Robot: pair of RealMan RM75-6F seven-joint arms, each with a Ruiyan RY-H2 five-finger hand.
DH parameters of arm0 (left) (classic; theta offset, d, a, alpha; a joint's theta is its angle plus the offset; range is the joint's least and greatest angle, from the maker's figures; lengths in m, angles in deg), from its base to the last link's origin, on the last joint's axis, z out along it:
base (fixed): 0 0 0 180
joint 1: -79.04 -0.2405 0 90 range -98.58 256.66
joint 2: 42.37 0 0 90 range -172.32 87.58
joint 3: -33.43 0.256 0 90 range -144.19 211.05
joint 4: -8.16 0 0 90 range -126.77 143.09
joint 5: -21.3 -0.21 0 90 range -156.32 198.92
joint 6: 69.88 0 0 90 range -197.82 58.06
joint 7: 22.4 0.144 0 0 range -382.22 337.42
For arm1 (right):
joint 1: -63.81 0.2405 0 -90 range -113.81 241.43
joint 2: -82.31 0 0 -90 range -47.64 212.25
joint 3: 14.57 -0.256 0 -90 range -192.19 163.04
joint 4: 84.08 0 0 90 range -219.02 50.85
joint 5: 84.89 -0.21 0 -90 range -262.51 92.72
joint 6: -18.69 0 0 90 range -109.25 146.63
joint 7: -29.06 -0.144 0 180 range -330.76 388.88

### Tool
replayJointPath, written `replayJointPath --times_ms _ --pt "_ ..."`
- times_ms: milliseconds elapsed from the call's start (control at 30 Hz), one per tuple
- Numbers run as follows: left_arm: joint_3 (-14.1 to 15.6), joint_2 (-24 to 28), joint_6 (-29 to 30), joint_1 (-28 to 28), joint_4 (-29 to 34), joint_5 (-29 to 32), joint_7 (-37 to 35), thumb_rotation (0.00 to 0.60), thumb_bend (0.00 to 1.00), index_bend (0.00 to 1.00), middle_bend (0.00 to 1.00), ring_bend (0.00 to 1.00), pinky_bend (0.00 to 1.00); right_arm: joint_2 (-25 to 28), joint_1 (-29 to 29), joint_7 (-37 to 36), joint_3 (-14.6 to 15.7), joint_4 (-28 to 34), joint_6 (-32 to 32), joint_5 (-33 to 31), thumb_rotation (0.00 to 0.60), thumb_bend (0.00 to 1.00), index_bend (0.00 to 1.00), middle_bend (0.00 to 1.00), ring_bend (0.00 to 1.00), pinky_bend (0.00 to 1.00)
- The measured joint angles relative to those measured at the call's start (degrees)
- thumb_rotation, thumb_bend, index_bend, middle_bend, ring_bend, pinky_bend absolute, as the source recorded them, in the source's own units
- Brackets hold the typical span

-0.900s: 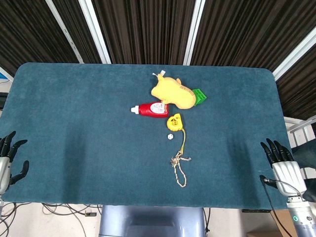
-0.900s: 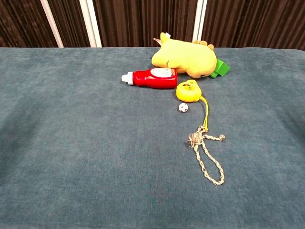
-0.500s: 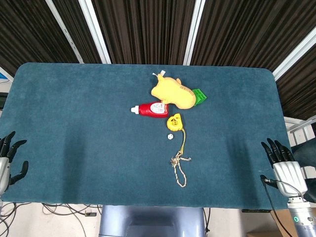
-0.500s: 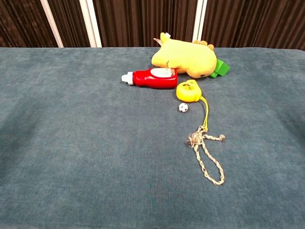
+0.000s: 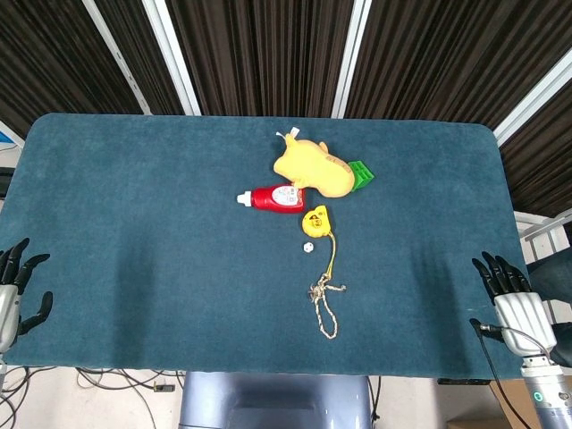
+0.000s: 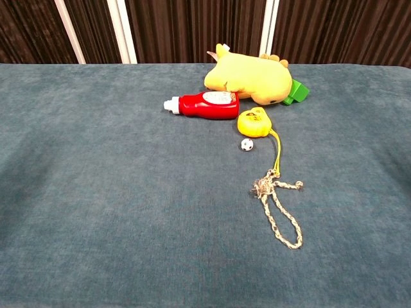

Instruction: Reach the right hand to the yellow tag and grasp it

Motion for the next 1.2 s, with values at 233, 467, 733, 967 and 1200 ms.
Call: replayJointPath --times_ms 233,467,733,967,1200 --pt "-0.09 0.03 -0.28 0.0 0.54 0.53 0.22 0.6 0.44 0.19 0.0 0.0 0.0 1.45 0.74 -3.29 0.77 2.41 1.75 0.97 0.6 0.18 0.01 0.01 0.02 0.15" --pt "-0.05 0.3 -0.63 0.1 0.68 0.59 -0.19 0.6 0.44 0.19 0.0 0.0 0.0 6.0 7.04 -8.6 0.61 7.32 11.61 1.95 0.6 0.15 0.01 0.04 0.03 0.15" --pt "-0.16 0.41 -0.88 0.14 0.83 1.08 -0.1 0.6 0.44 0.19 0.0 0.0 0.0 6.64 19.13 -10.36 -4.08 9.59 26.99 -2.68 0.6 0.15 0.02 0.04 0.03 0.15" --pt "-0.29 0.56 -1.23 0.23 1.01 1.58 -0.12 0.6 0.44 0.19 0.0 0.0 0.0 0.11 25.77 -8.05 -7.85 8.24 34.08 -9.38 0.6 0.15 0.05 0.06 0.06 0.15" --pt "-0.55 0.89 -1.83 0.37 1.12 2.38 -0.76 0.6 0.44 0.19 0.0 0.0 0.0 -7.77 30.27 -3.62 -9.78 5.18 37.45 -12.83 0.6 0.15 0.14 0.16 0.11 0.15"
